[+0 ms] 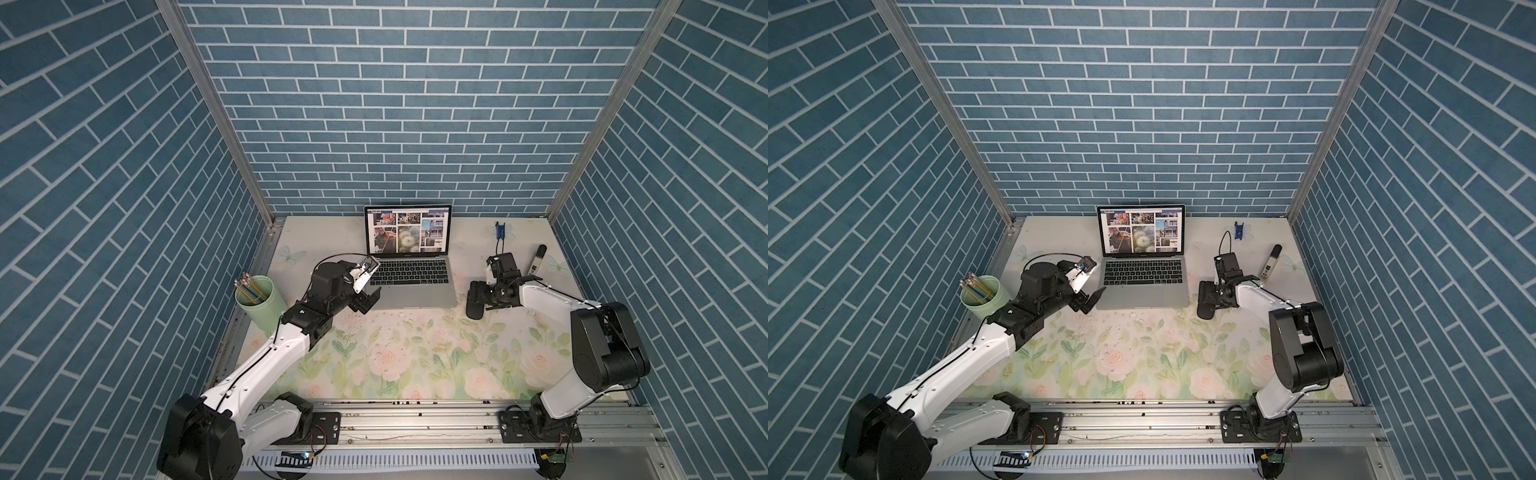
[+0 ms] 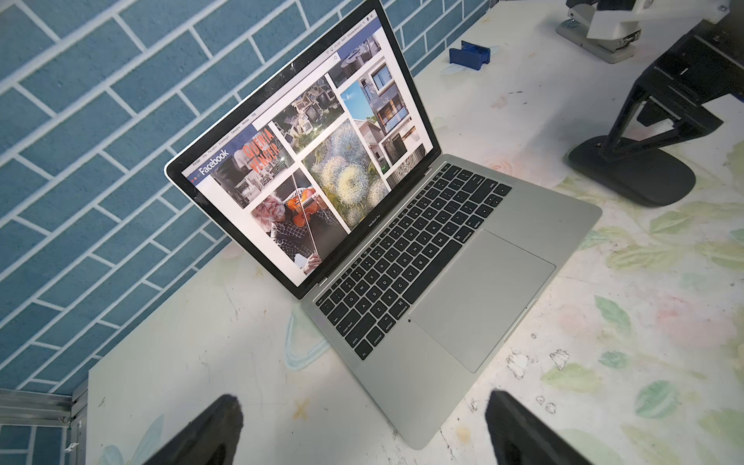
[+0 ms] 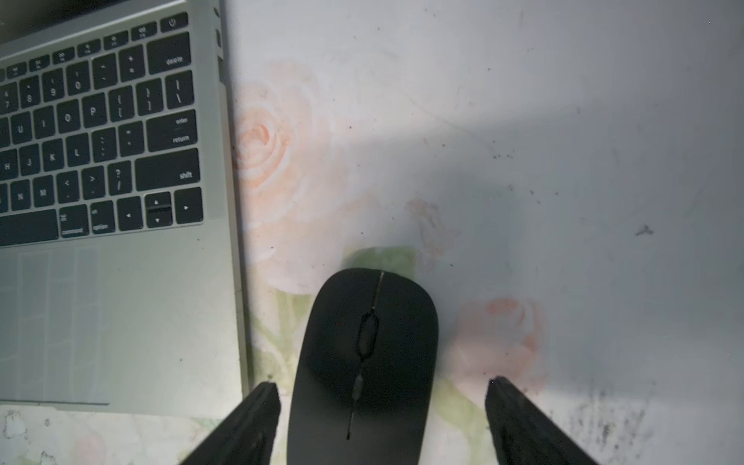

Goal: Remove the wireless mouse receiver from the laptop
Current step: Place the mouse at the center of the board.

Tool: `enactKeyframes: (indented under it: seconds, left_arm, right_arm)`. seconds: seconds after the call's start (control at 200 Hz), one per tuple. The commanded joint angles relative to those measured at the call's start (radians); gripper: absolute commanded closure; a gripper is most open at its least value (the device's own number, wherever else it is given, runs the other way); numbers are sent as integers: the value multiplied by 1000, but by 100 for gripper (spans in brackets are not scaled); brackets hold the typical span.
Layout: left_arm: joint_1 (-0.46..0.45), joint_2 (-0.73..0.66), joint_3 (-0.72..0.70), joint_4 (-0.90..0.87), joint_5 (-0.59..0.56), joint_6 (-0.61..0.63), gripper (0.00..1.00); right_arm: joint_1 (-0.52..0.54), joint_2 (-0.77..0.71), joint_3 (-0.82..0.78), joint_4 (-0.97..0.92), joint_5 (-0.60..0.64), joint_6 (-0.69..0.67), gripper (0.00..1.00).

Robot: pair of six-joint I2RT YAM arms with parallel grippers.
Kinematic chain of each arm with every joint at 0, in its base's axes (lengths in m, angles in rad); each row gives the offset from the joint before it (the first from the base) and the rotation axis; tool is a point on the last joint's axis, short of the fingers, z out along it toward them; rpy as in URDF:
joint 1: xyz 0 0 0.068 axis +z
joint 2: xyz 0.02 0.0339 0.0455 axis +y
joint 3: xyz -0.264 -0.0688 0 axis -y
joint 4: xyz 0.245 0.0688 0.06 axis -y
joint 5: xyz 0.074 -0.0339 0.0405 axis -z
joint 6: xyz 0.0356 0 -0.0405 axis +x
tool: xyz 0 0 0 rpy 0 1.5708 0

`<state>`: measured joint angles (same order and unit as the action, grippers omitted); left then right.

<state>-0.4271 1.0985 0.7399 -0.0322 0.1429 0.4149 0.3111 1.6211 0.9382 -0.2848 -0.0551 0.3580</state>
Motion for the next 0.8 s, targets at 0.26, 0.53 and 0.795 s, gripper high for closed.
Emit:
enactKeyframes:
  seconds: [0.26,0.53,0.795]
  left_arm:
    - [11,-23,-19,2,12,3,0]
    - [14,-17,-20,8,18,3,0]
    - [16,-16,-20,8,20,3,0]
  right_arm:
    - [70,39,10,-25,49,9,16]
    - [86,24,-24,-33,95,14,16]
    - [108,40,-34,-33,113,19,19]
